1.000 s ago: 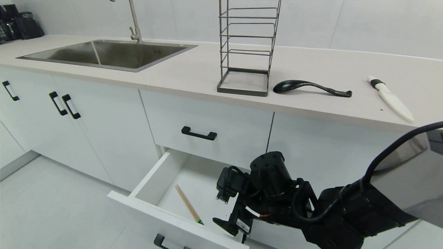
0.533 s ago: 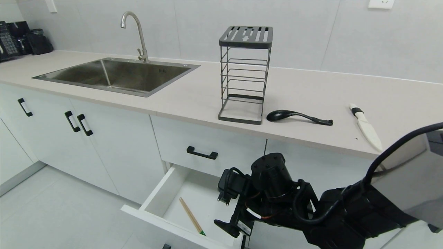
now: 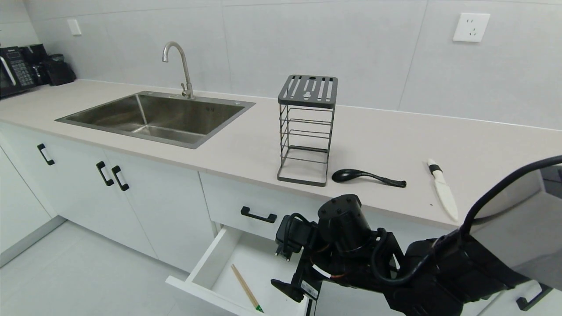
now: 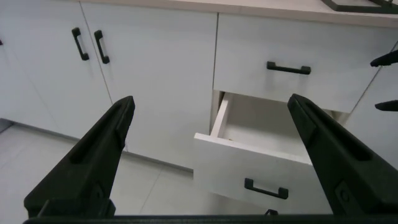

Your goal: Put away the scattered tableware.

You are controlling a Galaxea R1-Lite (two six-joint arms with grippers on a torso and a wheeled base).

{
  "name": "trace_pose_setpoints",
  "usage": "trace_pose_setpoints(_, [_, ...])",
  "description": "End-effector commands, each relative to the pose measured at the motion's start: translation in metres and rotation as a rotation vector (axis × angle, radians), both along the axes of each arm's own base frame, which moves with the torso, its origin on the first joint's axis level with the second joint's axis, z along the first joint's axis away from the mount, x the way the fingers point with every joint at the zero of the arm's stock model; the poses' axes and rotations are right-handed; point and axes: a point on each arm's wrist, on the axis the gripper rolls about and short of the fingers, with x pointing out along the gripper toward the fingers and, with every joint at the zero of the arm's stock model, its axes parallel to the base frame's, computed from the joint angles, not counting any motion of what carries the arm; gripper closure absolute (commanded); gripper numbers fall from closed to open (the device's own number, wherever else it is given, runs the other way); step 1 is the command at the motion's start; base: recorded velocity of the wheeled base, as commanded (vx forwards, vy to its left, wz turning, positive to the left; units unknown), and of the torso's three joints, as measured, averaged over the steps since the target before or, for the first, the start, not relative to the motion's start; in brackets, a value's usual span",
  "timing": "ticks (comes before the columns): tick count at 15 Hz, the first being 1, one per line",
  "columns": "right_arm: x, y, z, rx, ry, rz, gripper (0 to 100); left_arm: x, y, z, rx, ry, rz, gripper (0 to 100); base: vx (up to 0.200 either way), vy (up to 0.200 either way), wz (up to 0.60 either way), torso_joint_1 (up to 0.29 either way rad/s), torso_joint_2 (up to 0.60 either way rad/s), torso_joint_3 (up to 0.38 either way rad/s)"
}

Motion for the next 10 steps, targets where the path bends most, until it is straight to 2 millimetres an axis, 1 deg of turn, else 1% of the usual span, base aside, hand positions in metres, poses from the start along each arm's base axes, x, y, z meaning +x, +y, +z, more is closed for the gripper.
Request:
trace_pose_setpoints(1, [-0.0002,0.0008,-0.0003,0.0,0.0,0.002,0,0.0001,0.0,0.0002,0.0,0.0,0.001,0,0.0,0.0,0.0,0.354,-0.47,-0.242])
trace_pose_setpoints(10, [0.0006,0.0018,-0.0009,0.002,0.004,0.003,0,0.0001,0.0,0.0002,0.0,0.0,0.0,0,0.0,0.0,0.0,0.282,-0.52,-0.251])
